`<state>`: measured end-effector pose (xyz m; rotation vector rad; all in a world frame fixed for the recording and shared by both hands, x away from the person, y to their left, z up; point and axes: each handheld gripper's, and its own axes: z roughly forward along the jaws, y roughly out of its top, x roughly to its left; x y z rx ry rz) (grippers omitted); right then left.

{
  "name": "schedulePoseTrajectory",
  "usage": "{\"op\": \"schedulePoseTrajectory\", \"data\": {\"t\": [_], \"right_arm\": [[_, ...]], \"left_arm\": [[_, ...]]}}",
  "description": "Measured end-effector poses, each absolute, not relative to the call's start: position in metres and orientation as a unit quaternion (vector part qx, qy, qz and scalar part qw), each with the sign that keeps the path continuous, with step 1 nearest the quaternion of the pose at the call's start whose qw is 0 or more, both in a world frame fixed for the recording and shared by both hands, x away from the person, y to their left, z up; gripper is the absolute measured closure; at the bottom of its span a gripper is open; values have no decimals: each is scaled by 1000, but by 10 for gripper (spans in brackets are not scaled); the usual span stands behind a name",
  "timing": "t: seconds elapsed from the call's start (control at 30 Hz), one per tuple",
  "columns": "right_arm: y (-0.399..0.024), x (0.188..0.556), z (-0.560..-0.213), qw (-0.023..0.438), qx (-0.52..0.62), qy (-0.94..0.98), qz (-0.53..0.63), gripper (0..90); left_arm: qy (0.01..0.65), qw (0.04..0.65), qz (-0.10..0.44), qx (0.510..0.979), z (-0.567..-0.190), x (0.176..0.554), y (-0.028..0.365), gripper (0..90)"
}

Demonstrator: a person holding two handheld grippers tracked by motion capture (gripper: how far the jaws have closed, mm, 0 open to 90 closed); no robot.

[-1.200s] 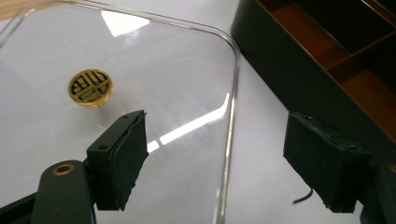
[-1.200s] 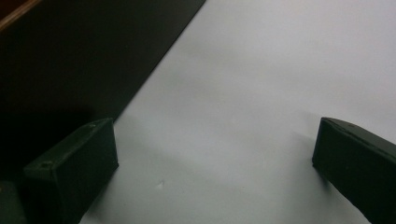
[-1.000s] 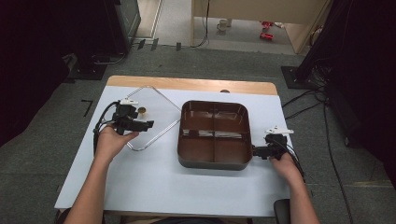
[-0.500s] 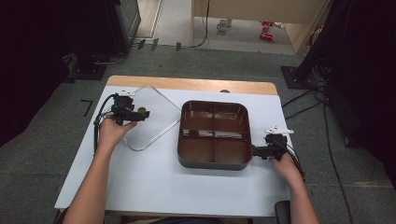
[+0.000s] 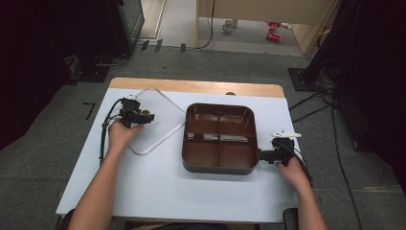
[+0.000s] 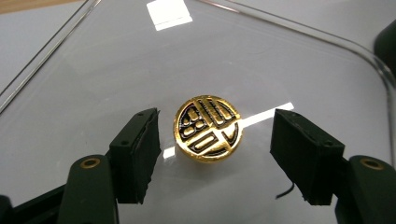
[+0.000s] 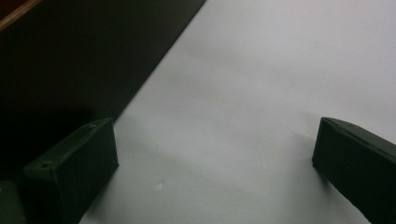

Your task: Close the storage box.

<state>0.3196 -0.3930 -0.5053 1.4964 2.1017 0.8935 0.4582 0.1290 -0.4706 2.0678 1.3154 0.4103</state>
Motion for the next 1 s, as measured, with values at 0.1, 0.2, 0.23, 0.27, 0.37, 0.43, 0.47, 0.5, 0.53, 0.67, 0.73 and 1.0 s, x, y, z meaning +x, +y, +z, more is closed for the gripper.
{"op": "schedulePoseTrajectory", "data": {"t": [0.1,0.2,0.23,0.27,0.37,0.43,0.47,0.5,0.53,0.67,0.73,1.0], "right_arm": [[-393,320,-505,204,536,754,320,0],[-393,320,-505,205,536,754,320,0],[-393,320,-505,205,536,754,320,0],[-393,320,-505,205,536,754,320,0],[-393,320,-505,204,536,754,320,0],[-393,320,-505,205,536,754,320,0],[-393,320,-505,205,536,754,320,0],[-393,320,-505,205,536,754,320,0],[-393,320,-505,205,536,754,320,0],[-393,320,-505,205,536,754,320,0],[-393,320,-505,205,536,754,320,0],[-393,320,-505,205,536,754,320,0]], "left_arm": [[502,320,165,786,-475,459,129,402],[501,318,171,786,-475,459,129,467],[497,313,183,788,-475,458,128,503],[497,313,183,788,-475,458,128,532],[490,313,189,791,-476,456,126,580],[488,310,191,794,-475,456,125,587],[488,310,191,794,-475,456,125,587],[489,311,189,793,-475,457,126,587],[491,310,185,793,-474,457,126,590],[489,309,179,796,-472,458,127,591],[486,304,178,799,-471,458,128,592],[485,319,166,797,-462,456,135,593]]}}
